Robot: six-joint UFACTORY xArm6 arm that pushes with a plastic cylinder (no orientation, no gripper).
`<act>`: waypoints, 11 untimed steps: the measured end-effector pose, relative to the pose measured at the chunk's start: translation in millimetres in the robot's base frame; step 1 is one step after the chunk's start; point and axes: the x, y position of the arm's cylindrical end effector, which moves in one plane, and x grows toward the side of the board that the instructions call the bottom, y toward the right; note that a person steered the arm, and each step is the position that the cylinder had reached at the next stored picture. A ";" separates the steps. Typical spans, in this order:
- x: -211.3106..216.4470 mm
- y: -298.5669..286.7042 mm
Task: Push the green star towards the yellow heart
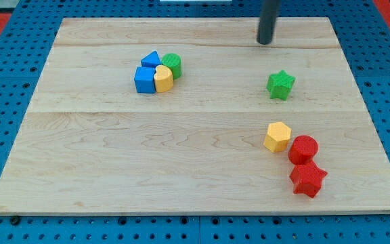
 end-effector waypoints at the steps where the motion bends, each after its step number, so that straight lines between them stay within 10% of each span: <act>1: 25.2 27.4; 4: 131.2 32.5; 11: 106.5 -128.9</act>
